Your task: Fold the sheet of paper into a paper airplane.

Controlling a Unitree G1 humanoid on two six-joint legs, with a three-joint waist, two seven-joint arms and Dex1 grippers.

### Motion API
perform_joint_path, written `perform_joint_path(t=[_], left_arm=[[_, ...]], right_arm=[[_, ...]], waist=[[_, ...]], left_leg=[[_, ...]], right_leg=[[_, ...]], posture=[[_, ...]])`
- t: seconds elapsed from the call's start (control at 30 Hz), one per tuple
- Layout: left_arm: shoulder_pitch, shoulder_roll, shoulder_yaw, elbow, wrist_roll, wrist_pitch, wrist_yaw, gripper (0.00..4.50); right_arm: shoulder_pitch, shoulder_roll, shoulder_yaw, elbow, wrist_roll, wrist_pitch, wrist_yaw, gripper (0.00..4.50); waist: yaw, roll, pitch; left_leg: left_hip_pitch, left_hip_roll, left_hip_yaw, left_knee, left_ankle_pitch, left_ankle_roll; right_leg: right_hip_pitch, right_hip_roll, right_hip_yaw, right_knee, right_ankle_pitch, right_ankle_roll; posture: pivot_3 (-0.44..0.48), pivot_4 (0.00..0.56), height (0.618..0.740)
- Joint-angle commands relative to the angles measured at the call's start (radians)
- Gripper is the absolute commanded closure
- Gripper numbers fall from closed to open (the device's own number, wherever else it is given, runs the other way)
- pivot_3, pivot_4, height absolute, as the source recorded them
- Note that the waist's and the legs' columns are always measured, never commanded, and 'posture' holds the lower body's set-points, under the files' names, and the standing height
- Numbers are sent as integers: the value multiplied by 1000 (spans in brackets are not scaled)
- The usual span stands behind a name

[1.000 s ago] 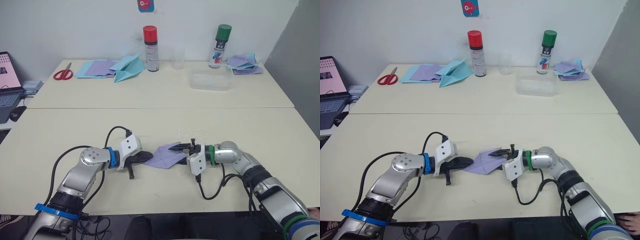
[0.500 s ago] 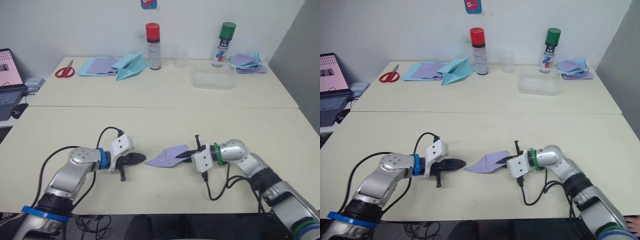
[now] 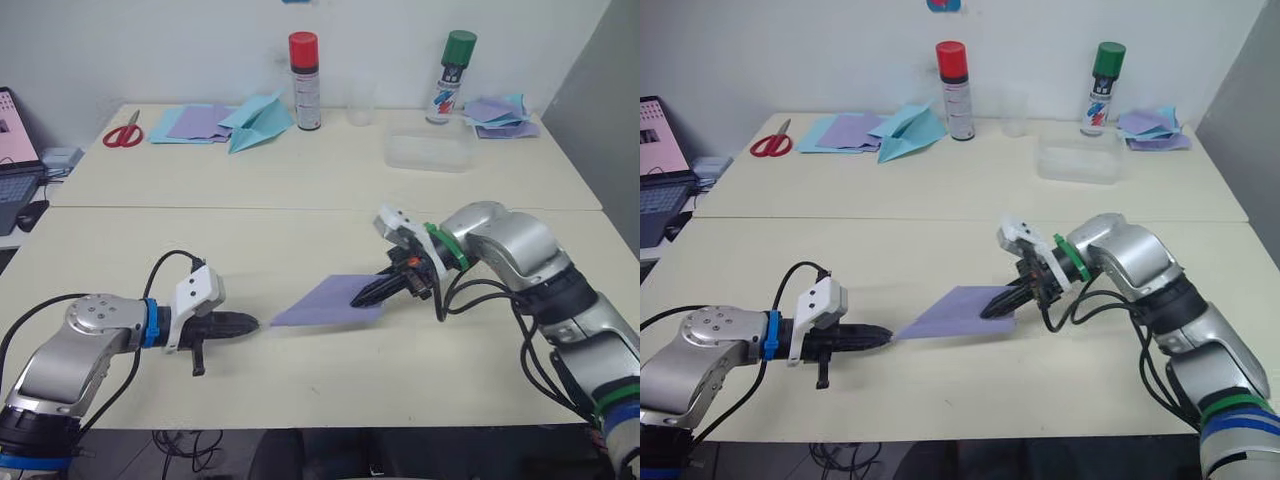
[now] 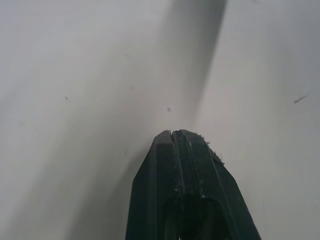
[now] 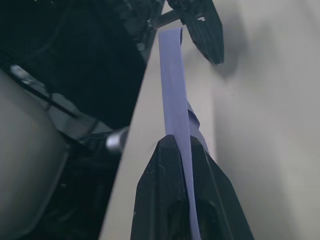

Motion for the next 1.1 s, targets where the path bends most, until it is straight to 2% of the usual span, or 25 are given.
perform_joint_path(t=[0.03, 0.17, 0.33, 0.53, 0.87, 1.1], left_arm=[[56, -4, 47, -90, -37, 22, 28, 4500], [101, -11, 52, -126, -40, 30, 58, 4500], [119, -18, 63, -155, -52, 48, 91, 4500], [119, -20, 72, -186, -71, 65, 115, 4500], [40, -33, 45, -177, -73, 66, 125, 4500], [-31, -47, 20, -163, -71, 55, 125, 4500]], right_arm=[[-63, -21, 62, 52, 54, 113, 98, 4487], [-81, -4, 199, 187, -6, 4, 101, 4487], [-114, 79, 271, 396, -80, -118, 101, 4487], [-117, 168, 234, 565, -181, -215, 100, 4487], [-98, 232, 137, 672, -305, -314, 66, 4487], [-137, 247, 72, 729, -359, -318, 70, 2225]], waist=[[0, 0, 0], [0, 0, 0], [-1, 1, 0], [-1, 0, 0], [-2, 0, 0], [-1, 0, 0]], left_leg=[[-3, 0, 0, 1, 0, 0], [-12, 1, -2, 9, -1, 1], [-12, 1, -1, 13, -1, 1], [-11, 0, -1, 15, 0, 1], [-11, 0, -1, 16, 0, 1], [-10, 0, -1, 18, 0, 1]], right_leg=[[-2, 0, 0, 0, 0, 0], [-7, 0, -4, 2, 0, 0], [-7, 0, -3, 2, 1, 2], [-7, 0, -3, 6, 3, 5], [-7, 0, -2, 11, 3, 5], [-7, 1, -3, 15, 3, 5]], posture=[[0, 150, 740], [0, 150, 740], [0, 150, 740], [0, 150, 740], [0, 150, 740], [0, 150, 740]])
